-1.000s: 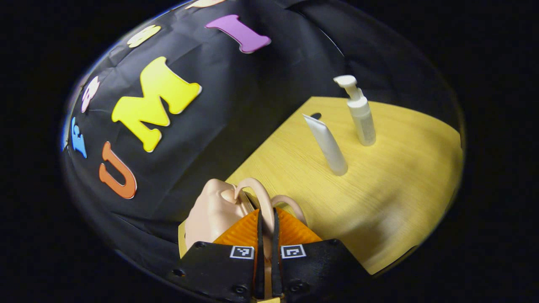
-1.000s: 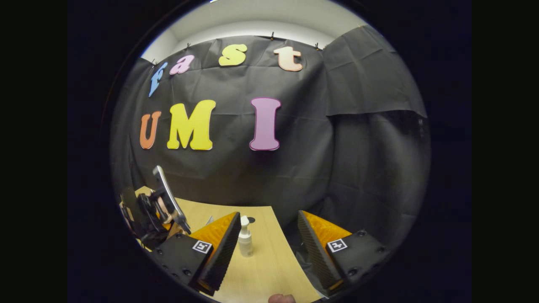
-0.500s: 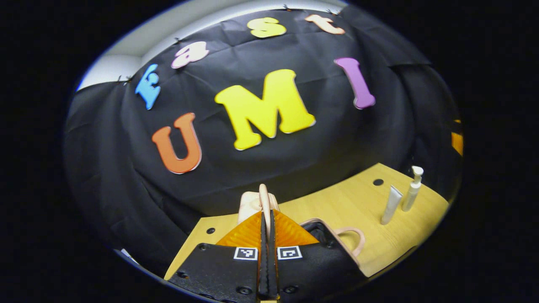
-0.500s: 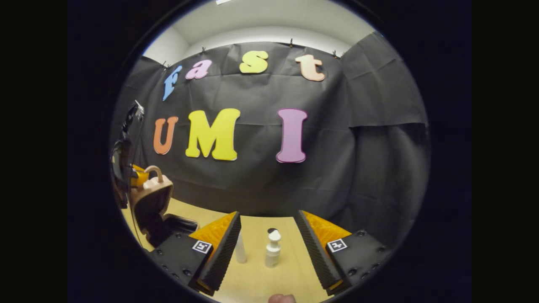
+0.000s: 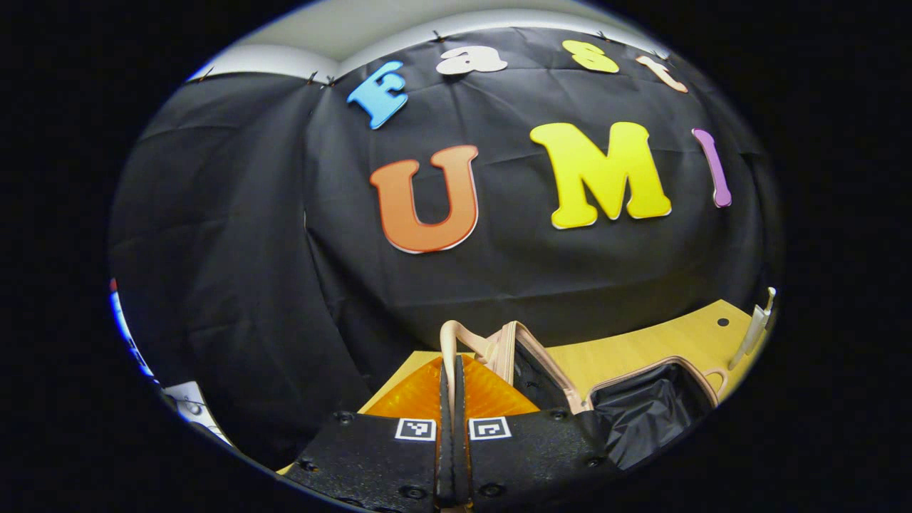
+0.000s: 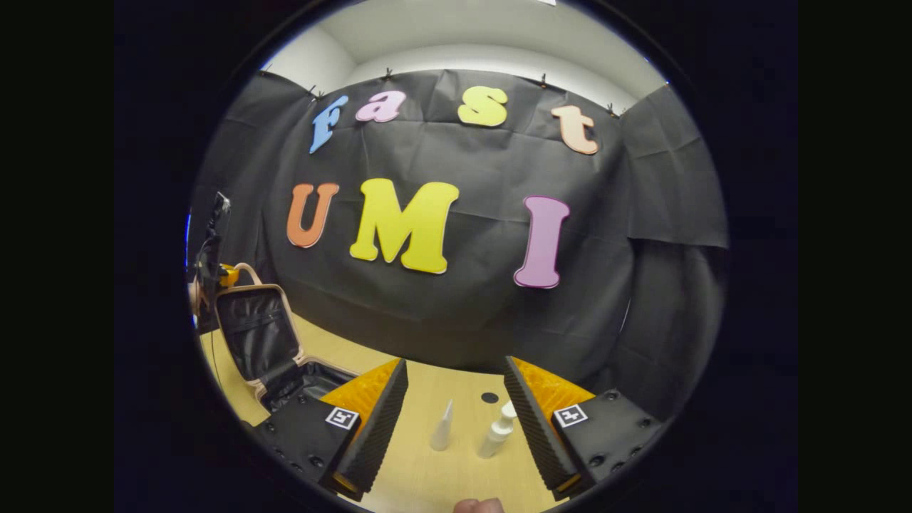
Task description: First open the suitcase, pack the skin care products into it, and then close the suitcase.
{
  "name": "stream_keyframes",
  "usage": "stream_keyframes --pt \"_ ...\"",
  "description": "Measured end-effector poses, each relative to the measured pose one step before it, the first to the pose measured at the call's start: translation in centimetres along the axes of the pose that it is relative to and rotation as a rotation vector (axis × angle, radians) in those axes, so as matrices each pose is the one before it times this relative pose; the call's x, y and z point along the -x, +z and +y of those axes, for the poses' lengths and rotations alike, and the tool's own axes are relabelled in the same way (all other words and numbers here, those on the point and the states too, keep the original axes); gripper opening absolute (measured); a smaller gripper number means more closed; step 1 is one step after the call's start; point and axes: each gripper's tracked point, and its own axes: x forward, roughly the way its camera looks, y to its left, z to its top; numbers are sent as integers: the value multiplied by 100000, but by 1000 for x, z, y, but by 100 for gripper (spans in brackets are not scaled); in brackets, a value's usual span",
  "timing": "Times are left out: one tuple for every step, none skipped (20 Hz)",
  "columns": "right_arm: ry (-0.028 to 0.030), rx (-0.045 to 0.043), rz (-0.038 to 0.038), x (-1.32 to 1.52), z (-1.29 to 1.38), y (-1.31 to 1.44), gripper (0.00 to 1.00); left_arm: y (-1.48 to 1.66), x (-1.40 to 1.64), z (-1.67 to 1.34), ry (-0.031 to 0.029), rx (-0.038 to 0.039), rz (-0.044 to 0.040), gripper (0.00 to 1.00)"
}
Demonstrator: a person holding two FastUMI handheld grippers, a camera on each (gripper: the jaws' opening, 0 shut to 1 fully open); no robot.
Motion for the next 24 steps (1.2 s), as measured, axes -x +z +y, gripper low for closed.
stream_keyframes --pt "410 1120 939 -12 542 -229 80 -1849 -1365 1372 124 3098 3106 3" --pt "72 1227 1199 -42 364 -308 81 -1736 -1926 1413 498 1913 3489 3" --pt "602 1199 1469 -74 434 -436 81 -1822 -1687 987 252 908 4526 3" --pt "283 1105 1481 -198 394 -396 81 -2361 -1313 653 560 1507 4912 4" --pt "-117 1389 1562 -168 148 -450 81 -2338 -1117 648 -274 852 4150 4" --pt "-503 769 1047 -141 71 -205 81 -2036 -1606 11 -830 1923 3950 4" --pt "-813 182 874 -69 -48 -263 81 -1727 -838 102 -876 3335 4539 4" --pt "-601 -689 967 -105 65 -240 81 -1292 -514 -44 -976 3293 4846 4" --pt "-93 -1115 1312 -223 316 -581 80 -1208 -881 -378 -1103 3660 3859 5" --pt "-178 -693 2144 -309 306 -598 81 -981 -1212 -246 -968 2927 2574 6" --pt "490 -720 1846 -165 375 -601 81 105 -500 -375 -1153 2911 -1352 5" --pt "261 -775 958 -181 272 -206 81 -498 -812 -105 -419 1616 -169 6" --pt "424 -498 291 30 165 31 81 -431 104 10 -308 565 865 8" --pt "556 -298 -312 -84 259 174 81 70 214 130 666 -459 262 10" --pt "422 -177 -769 -65 137 169 81 15 -21 1039 5046 -2908 793 16" --pt "146 -261 -932 13 -39 328 81 57 318 688 3880 -3229 1731 24" --pt "267 -422 -1083 -86 -96 155 81 199 770 291 4048 -3650 1584 34" --pt "462 9 -315 -160 -36 -14 81 314 1179 -757 -282 -2994 -459 55" --pt "246 -379 -393 -177 -202 -276 81 1243 1846 -770 -904 -3291 -3455 63" --pt "-724 -1261 228 -179 -531 -305 81 1718 1462 -1215 -358 -3695 -4730 67" --pt "-206 -1901 203 -69 -455 -318 81 1708 1939 -1695 -1280 -2147 -4563 76" --pt "669 -2547 128 66 -395 -311 81 1669 1613 -1918 -1657 -1449 -4392 83" --pt "2394 -2677 595 -66 81 -395 81 1807 1913 -2490 -2843 -884 -3557 95" --pt "1763 -2066 398 66 -127 -411 81 1375 1683 -2285 -1493 -879 -4180 95"
